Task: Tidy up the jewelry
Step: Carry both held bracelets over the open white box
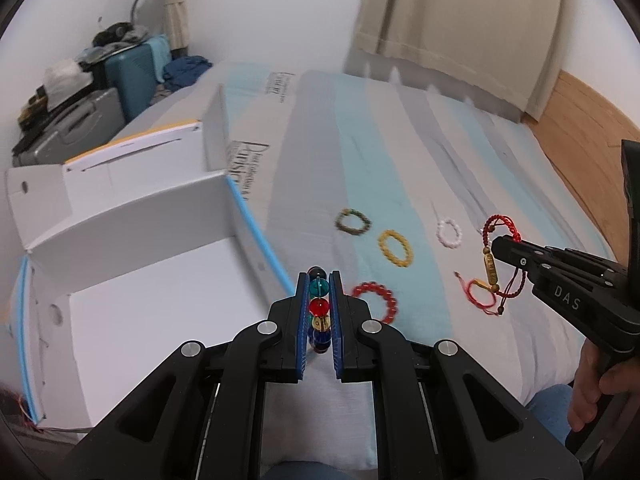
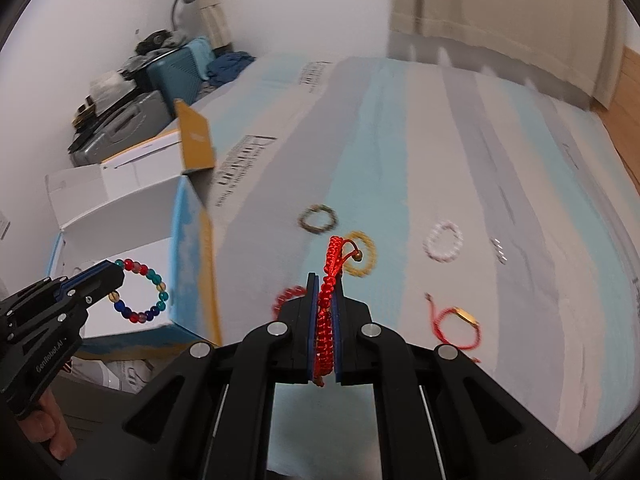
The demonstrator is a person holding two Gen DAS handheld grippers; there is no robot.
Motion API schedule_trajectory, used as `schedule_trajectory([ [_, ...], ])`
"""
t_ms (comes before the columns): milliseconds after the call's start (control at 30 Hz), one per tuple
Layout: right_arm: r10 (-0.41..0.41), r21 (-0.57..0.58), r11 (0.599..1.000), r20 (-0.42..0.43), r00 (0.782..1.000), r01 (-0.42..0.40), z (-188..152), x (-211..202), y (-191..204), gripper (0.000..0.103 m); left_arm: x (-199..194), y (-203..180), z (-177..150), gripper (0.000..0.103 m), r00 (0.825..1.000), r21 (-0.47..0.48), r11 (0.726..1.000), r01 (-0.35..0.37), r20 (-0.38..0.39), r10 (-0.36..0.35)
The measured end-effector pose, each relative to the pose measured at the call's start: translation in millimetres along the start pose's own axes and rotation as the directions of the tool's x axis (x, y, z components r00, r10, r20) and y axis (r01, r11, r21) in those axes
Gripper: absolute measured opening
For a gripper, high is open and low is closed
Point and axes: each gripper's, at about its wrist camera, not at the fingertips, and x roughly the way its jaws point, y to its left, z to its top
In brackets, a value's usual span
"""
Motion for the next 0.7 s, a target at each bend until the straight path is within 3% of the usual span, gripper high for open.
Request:
schedule_trajectory([
  [400,0.093,-0.116,0.989,-0.006,0.996,-0.093,17.2,19.1,95.4,0.005,-17.2,78.0,-5.0,0.009,0.995,-0.09,0.991,-0.099,0.001,0.099],
  [700,0.156,-0.212,0.963,-0.063,0.986,-0.166,14.5,49.1,172.0,0.005,-19.9,141.3,-28.0,0.009,0.986,-0.176,0.971,-0.164,-0.033,0.161],
])
